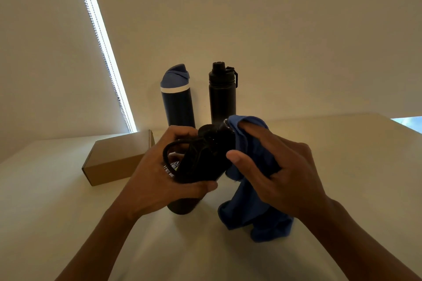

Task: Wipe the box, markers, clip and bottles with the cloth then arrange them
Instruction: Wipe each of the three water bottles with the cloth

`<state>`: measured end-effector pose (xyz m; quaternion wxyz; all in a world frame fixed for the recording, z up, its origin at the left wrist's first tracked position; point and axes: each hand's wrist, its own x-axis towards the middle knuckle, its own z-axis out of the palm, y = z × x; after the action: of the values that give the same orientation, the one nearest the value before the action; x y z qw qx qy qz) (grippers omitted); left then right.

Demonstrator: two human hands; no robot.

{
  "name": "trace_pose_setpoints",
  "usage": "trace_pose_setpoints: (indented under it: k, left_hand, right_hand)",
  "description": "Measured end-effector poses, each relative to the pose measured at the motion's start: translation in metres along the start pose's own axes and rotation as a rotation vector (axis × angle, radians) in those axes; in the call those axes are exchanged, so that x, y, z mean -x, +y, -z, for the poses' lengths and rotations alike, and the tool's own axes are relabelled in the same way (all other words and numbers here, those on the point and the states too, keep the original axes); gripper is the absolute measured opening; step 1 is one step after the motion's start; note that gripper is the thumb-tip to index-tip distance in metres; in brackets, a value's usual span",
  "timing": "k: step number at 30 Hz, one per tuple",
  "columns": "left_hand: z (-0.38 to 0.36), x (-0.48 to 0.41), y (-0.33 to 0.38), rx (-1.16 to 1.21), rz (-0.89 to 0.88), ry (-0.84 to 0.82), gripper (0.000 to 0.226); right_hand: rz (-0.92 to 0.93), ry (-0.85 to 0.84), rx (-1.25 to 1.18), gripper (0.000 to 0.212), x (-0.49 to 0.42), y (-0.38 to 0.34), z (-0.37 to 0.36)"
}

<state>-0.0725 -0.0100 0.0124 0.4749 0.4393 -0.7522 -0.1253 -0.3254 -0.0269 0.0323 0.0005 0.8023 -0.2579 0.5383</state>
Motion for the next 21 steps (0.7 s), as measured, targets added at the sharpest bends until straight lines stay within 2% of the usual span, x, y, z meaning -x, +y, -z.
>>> trace_pose_setpoints:
  k: [7,11,16,19,21]
  left_hand:
    - [0.000,0.001,-0.011,-0.034,0.028,0.006,0.080]
    - [0.002,0.000,-0.007,-0.002,0.040,0.008,0.077]
    - [0.002,0.001,-0.004,0.013,0.053,-0.015,0.076]
    - [0.003,0.001,-0.002,0.019,0.048,-0.027,0.076]
    - [0.003,0.000,0.000,0.026,0.045,-0.022,0.073]
  right_hand:
    - [0.023,0.029,-0.092,0.031,-0.001,-0.003,0.001]
    - [-0.040,0.056,-0.112,0.024,0.003,0.009,0.004]
    - [-0.117,0.182,-0.086,0.051,0.002,0.022,-0.008]
    - [-0.084,0.085,-0.095,0.023,0.003,0.015,-0.001]
    - [-0.084,0.059,-0.137,0.022,0.003,0.008,0.003]
